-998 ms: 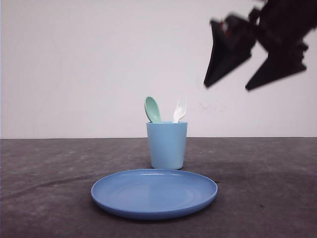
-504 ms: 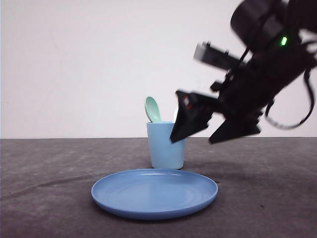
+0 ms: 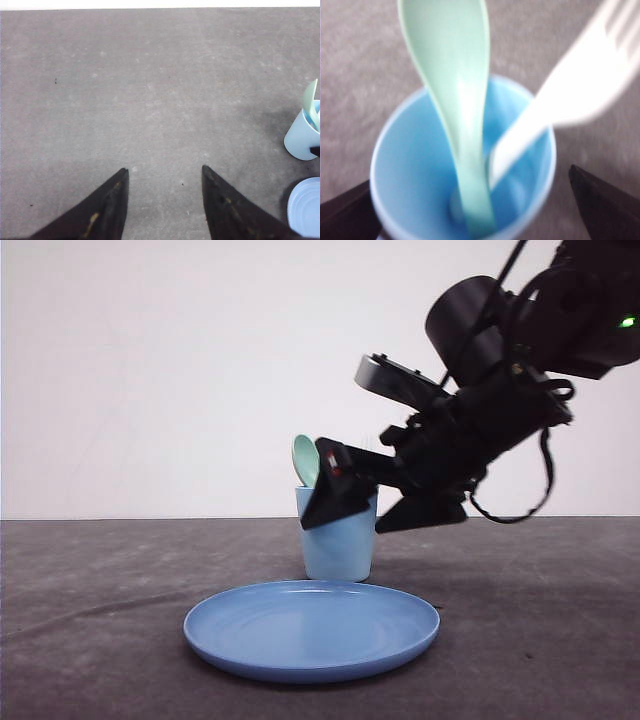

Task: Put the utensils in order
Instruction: 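Grasp the light blue cup by its rim with the right gripper, then lift the cup with the right gripper and carry it over the plate, then lower the cup onto the blue plate center and open the right gripper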

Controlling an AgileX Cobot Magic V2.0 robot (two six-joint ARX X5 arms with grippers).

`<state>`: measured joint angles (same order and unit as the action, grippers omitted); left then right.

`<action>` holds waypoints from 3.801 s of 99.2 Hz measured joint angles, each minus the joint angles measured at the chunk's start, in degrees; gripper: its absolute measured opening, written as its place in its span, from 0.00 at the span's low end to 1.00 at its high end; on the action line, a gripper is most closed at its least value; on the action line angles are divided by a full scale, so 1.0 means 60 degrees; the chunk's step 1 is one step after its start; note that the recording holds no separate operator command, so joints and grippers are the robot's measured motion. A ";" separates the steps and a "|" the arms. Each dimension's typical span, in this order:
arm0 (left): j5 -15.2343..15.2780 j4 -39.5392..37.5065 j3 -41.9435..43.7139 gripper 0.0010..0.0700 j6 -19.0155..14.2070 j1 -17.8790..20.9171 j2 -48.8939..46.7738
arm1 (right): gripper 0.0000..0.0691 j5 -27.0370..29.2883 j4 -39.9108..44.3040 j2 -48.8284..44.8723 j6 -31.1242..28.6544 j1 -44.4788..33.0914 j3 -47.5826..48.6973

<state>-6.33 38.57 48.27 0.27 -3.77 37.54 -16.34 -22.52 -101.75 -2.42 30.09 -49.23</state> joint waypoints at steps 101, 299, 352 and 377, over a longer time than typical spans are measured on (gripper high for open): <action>0.0000 -0.0036 0.0000 0.38 0.0000 0.0000 0.0000 | 0.69 -0.0007 0.0605 0.0051 0.0087 0.0594 -0.0645; 0.0000 -0.0040 0.0000 0.38 -0.0004 0.0000 0.0000 | 0.69 0.2368 -0.1869 0.2761 0.0033 0.3665 0.3734; 0.0000 -0.0036 0.0000 0.38 -0.0004 0.0000 0.0000 | 0.88 0.2473 -0.2335 0.2211 0.0000 0.3570 0.3730; 0.0000 -0.0033 0.0000 0.38 -0.0004 0.0000 0.0000 | 0.96 0.2473 -0.1410 0.2594 -0.0004 0.3457 0.3734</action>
<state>-6.33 38.37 48.27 0.25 -3.77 37.54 -1.50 -30.98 -86.19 -2.44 50.83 -26.83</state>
